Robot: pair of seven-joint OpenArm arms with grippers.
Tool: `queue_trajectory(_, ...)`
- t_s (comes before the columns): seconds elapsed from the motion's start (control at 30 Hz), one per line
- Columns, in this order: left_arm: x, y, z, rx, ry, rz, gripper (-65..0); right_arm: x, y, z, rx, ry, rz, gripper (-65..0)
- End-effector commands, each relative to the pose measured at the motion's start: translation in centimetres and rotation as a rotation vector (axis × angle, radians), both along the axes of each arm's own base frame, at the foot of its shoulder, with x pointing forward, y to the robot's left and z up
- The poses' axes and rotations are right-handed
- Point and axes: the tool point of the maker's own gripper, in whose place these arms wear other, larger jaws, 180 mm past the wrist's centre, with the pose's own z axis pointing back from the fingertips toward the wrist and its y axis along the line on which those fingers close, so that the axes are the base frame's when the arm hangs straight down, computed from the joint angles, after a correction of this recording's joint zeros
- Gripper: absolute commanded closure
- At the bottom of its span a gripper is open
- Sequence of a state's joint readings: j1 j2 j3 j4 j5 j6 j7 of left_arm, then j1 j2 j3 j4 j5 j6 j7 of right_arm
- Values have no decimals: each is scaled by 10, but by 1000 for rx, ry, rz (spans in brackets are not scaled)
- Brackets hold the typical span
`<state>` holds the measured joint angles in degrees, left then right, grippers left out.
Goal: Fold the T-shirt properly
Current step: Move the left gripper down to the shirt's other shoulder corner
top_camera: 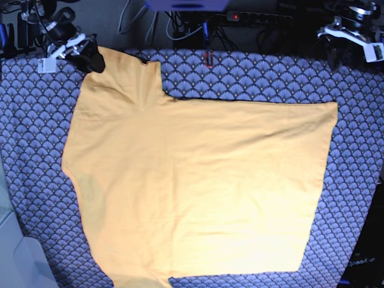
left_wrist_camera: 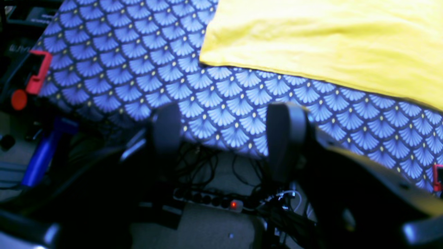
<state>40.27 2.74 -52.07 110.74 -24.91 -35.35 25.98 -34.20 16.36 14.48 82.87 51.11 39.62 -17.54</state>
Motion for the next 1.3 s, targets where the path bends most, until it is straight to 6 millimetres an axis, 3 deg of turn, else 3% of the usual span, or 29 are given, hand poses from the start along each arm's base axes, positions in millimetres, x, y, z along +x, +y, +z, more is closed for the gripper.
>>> queue_trajectory(0.0, 2, 2, 10, 13, -32, 0, -383, -3, -1, 1, -12, 7, 22, -326)
queue_trajectory(0.23, 8, 3, 12, 13, -51, 2, -383, 1, -1, 2, -11, -1, 22, -289)
queue_trajectory(0.37, 12, 4, 12, 11, -60, 4, -384, -3, -8, -11, -9, 35, 1, -232)
queue_trajectory(0.57, 17, 4, 15, 12, -77, 3, -384, -12, -18, -36, 1, 104, -42, -227)
queue_trajectory(0.7, 14, 13, 18, 31, -79, 28, -384, -14, -19, -37, 1, 111, -44, -228)
queue_trajectory(0.97, 14, 14, 19, 34, -79, 29, -384, -21, 5, -42, 6, 146, 91, -226)
queue_trajectory(1.27, 14, 14, 19, 34, -79, 29, -384, -21, 4, -42, -4, 148, 106, -224)
